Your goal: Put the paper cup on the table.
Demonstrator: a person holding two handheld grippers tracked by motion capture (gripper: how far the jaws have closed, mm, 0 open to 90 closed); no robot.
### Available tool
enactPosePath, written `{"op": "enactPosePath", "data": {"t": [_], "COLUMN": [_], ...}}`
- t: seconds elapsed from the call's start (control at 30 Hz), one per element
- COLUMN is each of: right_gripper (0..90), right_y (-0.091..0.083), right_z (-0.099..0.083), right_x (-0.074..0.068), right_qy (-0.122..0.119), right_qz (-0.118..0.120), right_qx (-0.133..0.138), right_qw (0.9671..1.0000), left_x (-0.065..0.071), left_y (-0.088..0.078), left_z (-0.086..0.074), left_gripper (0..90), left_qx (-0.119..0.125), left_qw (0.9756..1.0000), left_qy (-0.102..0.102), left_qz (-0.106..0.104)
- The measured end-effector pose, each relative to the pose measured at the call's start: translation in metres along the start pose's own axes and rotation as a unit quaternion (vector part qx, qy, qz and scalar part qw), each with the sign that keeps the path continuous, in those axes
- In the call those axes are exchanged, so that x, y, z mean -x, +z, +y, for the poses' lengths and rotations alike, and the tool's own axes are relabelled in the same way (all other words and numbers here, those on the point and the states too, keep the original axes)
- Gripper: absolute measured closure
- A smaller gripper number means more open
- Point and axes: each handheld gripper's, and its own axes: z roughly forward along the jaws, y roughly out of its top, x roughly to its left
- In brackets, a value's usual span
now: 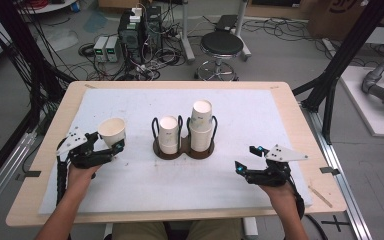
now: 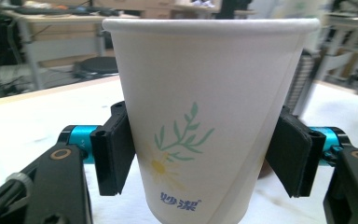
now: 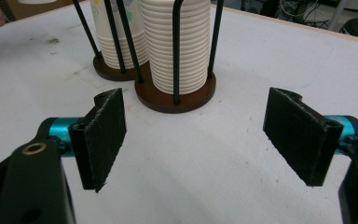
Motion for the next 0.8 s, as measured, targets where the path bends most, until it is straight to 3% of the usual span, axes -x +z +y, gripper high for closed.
{"op": "enactPosePath", "data": {"t": [0.17, 0.37, 0.43, 0.5, 0.67, 0.77, 0.8], "right_gripper": [21.9, 22.0, 22.0, 22.0, 22.0, 22.0, 22.0], "right_y": [0.001, 0.002, 0.002, 0.002, 0.003, 0.003, 0.003], "right_z": [0.0, -0.001, 0.0, 0.001, 0.001, 0.001, 0.001], "right_x": [0.0, -0.001, -0.002, -0.004, -0.004, -0.004, -0.004], "right_qy": [0.0, -0.002, -0.006, -0.007, -0.01, -0.011, -0.012], "right_qz": [-0.001, 0.001, 0.001, 0.002, 0.003, 0.003, 0.003], "right_qx": [-0.002, -0.01, -0.009, -0.008, -0.009, -0.009, -0.008], "right_qw": [1.0, 1.0, 0.9999, 0.9999, 0.9999, 0.9999, 0.9999], "left_x": [-0.014, -0.021, -0.021, -0.02, -0.02, -0.02, -0.019], "left_y": [0.01, 0.022, 0.026, 0.03, 0.032, 0.033, 0.034], "left_z": [-0.006, -0.016, -0.02, -0.023, -0.024, -0.024, -0.024], "left_gripper": [30.9, 30.9, 31.0, 31.1, 31.6, 31.6, 31.7], "left_qx": [-0.008, -0.056, -0.081, -0.112, -0.121, -0.142, -0.157], "left_qw": [0.9993, 0.9968, 0.9949, 0.9912, 0.9886, 0.9847, 0.9821], "left_qy": [-0.019, -0.019, -0.015, -0.005, -0.01, -0.007, -0.003], "left_qz": [0.03, 0.053, 0.058, 0.071, 0.089, 0.1, 0.104]}}
